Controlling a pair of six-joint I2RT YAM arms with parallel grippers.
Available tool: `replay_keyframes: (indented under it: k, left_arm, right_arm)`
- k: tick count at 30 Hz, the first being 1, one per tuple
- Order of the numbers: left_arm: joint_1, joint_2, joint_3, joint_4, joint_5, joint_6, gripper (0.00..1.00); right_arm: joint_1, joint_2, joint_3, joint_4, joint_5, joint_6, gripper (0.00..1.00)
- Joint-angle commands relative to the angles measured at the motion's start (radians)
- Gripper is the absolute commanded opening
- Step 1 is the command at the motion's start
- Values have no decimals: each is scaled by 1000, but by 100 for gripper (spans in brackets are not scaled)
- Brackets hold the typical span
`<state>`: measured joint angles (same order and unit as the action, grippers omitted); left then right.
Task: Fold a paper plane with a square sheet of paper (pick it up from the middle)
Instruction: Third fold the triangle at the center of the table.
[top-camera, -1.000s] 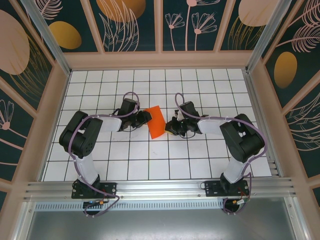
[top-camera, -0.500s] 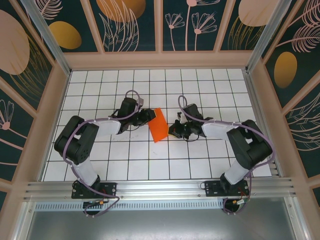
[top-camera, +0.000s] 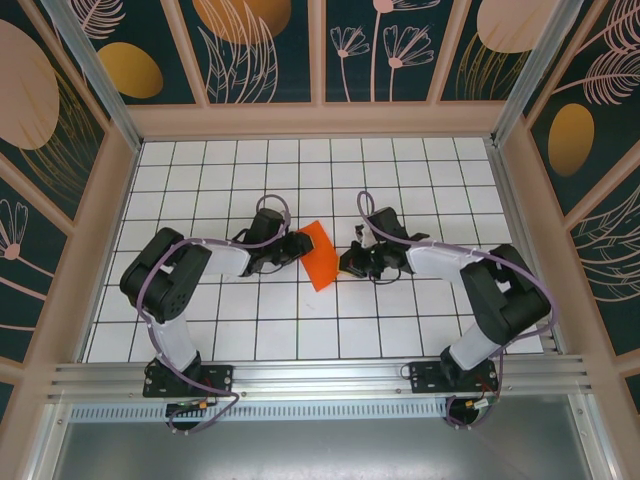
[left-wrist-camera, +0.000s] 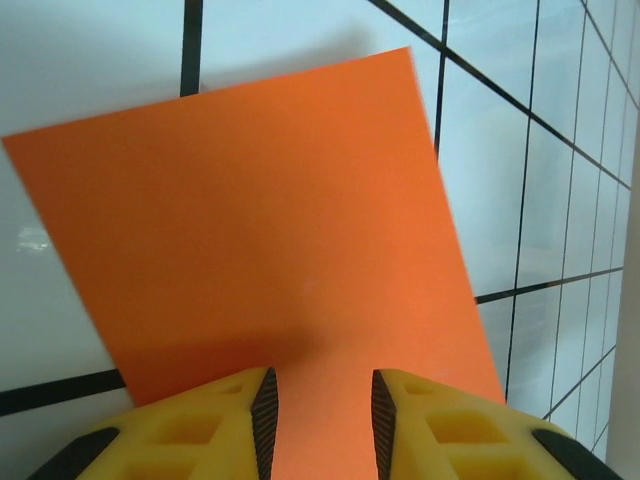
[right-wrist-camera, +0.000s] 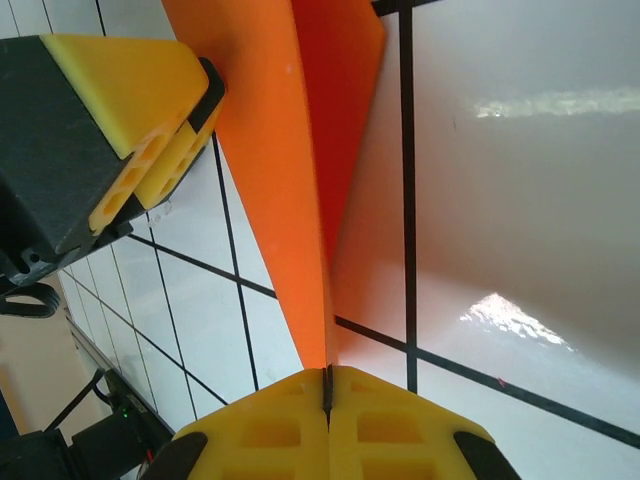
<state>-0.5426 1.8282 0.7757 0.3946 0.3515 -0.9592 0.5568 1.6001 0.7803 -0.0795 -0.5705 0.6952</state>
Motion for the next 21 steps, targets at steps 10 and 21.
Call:
replay_keyframes:
  k: [10, 21]
  left_arm:
    - [-1, 11, -5, 7, -33, 7, 33]
    - [-2, -98, 55, -101, -210, 65, 30]
  right_arm:
    - [50, 108, 106, 110, -46, -7, 0]
    - [74, 189, 143, 169, -18, 19, 0]
